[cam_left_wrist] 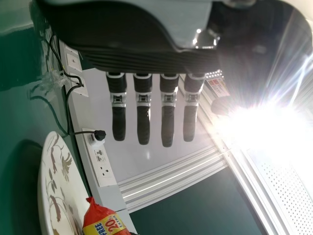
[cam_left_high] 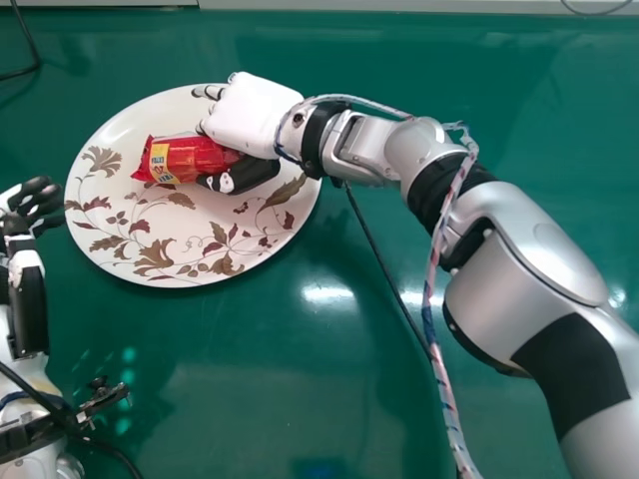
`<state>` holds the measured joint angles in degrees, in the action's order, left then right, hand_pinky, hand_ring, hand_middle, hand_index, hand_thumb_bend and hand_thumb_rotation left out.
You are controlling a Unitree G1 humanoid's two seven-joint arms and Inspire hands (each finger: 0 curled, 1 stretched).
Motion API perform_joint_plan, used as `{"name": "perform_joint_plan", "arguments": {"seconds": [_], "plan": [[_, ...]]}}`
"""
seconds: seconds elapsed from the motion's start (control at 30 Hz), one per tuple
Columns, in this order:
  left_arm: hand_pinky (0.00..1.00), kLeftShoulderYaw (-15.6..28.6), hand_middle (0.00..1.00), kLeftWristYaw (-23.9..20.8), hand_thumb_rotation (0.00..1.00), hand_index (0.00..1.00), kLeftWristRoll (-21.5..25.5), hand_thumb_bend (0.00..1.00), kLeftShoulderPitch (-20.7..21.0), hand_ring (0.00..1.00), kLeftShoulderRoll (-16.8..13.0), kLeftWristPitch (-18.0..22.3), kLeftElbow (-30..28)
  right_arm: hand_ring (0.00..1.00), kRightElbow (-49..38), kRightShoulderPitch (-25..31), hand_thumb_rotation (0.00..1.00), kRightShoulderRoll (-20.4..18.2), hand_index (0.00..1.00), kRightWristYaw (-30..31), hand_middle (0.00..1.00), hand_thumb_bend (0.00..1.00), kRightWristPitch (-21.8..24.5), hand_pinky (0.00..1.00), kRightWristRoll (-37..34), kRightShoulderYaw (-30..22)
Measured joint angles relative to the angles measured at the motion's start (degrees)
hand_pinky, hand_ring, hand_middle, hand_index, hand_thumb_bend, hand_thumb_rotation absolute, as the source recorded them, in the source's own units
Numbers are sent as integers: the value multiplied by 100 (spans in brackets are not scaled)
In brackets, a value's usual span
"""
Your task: Pick up biscuit and place it in the plate
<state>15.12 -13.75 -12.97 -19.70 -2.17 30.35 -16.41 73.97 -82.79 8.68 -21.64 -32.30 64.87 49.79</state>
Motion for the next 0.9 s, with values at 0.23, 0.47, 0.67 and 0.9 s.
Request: {"name": "perform_joint_plan", "arguments": {"seconds": [0.23, 0.47, 0.67, 0.9], "plan": [[66, -3, 74, -7, 5, 75, -42, 17, 1, 72, 16, -25, -8, 80, -44, 0, 72, 18, 96, 571, 92, 99, 397, 61, -232, -74], [65, -3, 74, -6, 5, 75, -36, 18, 13, 72, -29, -25, 5, 88, -86, 0, 83, 28, 100, 576, 100, 100, 588, 68, -228, 1], [65, 0, 74, -6, 7, 75, -33, 17, 39, 72, -52, -24, 28, 90, -86, 0, 87, 27, 100, 682, 100, 100, 606, 66, -253, -9], [62, 4, 73, -6, 3, 75, -25, 17, 58, 71, -56, -22, 39, 90, -131, 0, 90, 56, 100, 768, 100, 100, 584, 68, -481, -170]]}}
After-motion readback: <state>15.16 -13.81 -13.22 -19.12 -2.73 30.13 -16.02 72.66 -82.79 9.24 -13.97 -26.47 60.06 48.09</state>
